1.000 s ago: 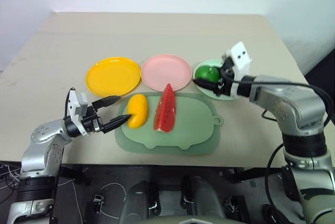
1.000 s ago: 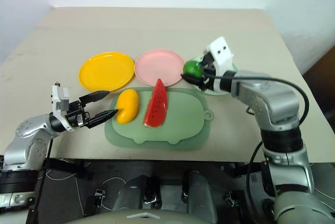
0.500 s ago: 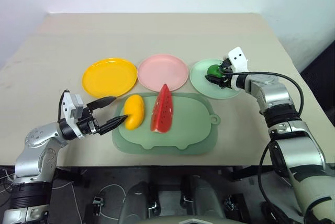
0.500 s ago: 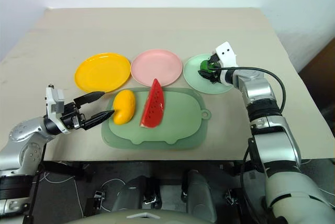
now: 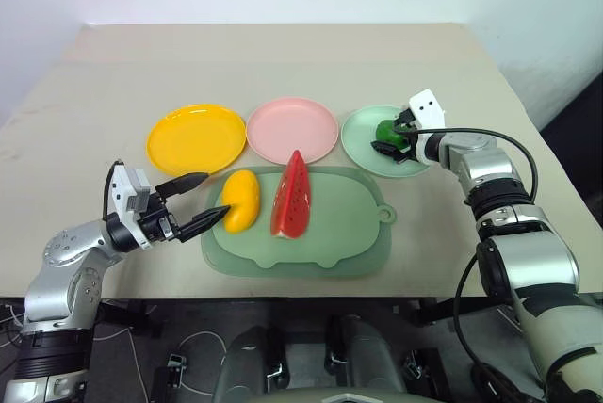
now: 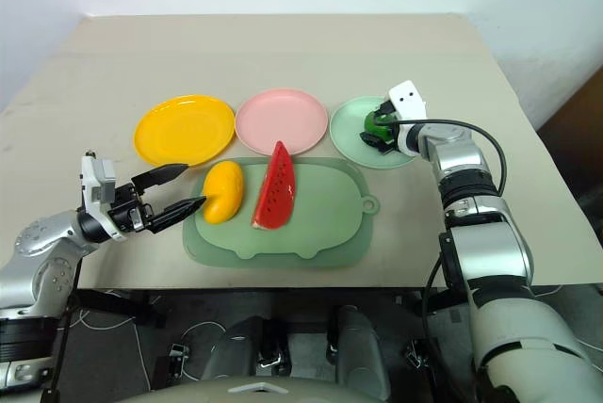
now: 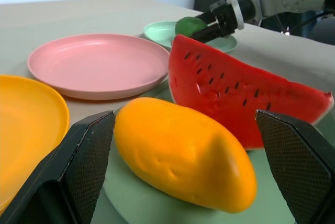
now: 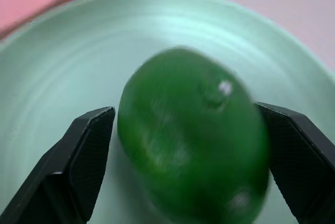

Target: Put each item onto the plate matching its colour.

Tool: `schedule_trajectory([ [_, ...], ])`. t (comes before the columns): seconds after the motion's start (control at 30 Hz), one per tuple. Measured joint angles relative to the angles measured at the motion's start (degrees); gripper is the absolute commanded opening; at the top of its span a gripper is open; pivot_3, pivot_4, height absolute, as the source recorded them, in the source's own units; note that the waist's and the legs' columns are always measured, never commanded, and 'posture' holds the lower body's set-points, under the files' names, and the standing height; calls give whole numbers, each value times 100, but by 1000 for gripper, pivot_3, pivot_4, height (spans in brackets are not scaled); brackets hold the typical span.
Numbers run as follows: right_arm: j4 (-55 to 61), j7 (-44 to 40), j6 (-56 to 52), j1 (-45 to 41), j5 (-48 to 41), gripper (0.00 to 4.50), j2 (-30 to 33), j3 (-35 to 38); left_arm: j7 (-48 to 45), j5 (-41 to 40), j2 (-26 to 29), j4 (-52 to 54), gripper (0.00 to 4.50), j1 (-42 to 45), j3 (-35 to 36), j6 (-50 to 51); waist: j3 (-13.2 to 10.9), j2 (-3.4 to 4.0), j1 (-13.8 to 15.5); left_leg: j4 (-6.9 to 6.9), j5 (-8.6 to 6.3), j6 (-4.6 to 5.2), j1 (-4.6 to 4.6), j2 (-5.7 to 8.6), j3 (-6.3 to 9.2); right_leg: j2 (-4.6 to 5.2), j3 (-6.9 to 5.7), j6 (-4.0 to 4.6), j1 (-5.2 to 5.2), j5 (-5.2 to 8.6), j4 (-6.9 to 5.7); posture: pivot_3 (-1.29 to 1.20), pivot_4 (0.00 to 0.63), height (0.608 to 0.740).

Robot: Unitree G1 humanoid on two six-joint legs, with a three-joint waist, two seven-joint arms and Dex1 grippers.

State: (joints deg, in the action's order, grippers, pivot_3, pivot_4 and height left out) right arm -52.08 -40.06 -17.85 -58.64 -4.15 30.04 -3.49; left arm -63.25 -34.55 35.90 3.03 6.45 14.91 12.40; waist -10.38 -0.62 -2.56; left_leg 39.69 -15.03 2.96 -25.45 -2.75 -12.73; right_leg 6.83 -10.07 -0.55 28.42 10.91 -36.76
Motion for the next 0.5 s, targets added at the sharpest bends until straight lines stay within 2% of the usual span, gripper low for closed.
schedule_trajectory([
  [0.1, 1093, -219, -632, 93, -176, 4467, 304, 169, 25, -26, 0, 61, 4500, -5, 1, 61, 0, 1, 7, 11, -1, 0, -1, 0, 4, 6, 1, 1, 3, 4, -15, 0, 150, 696],
  [0.23, 3221, -280, -2577, 321, -752, 4467, 547, 475, 86, -99, -1, 94, 4500, -11, 9, 80, 0, 1, 6, 17, -2, 0, -1, -2, 11, 12, 1, 22, 6, 17, -25, 0, 150, 696],
  [0.33, 4423, -64, -4227, 397, -1113, 4467, 526, 501, 117, -105, -21, 100, 4500, 0, 7, 69, 0, 1, 4, 18, -2, -1, -1, -3, 13, 13, 0, 29, 6, 21, -27, 0, 150, 696],
  [0.43, 5241, 131, -5432, 553, -1432, 4467, 391, 489, 121, -104, -44, 85, 4500, -1, 7, 54, 0, 1, 13, 19, -3, 0, -6, -1, 12, 15, -1, 29, 9, 21, -26, 0, 150, 696],
  [0.5, 5801, 261, -6443, 555, -1769, 4467, 4, 653, 102, -105, -50, 72, 4500, -4, 7, 47, 0, 1, 11, 19, -3, 0, -8, -1, 12, 14, -1, 29, 11, 20, -27, 0, 150, 696],
])
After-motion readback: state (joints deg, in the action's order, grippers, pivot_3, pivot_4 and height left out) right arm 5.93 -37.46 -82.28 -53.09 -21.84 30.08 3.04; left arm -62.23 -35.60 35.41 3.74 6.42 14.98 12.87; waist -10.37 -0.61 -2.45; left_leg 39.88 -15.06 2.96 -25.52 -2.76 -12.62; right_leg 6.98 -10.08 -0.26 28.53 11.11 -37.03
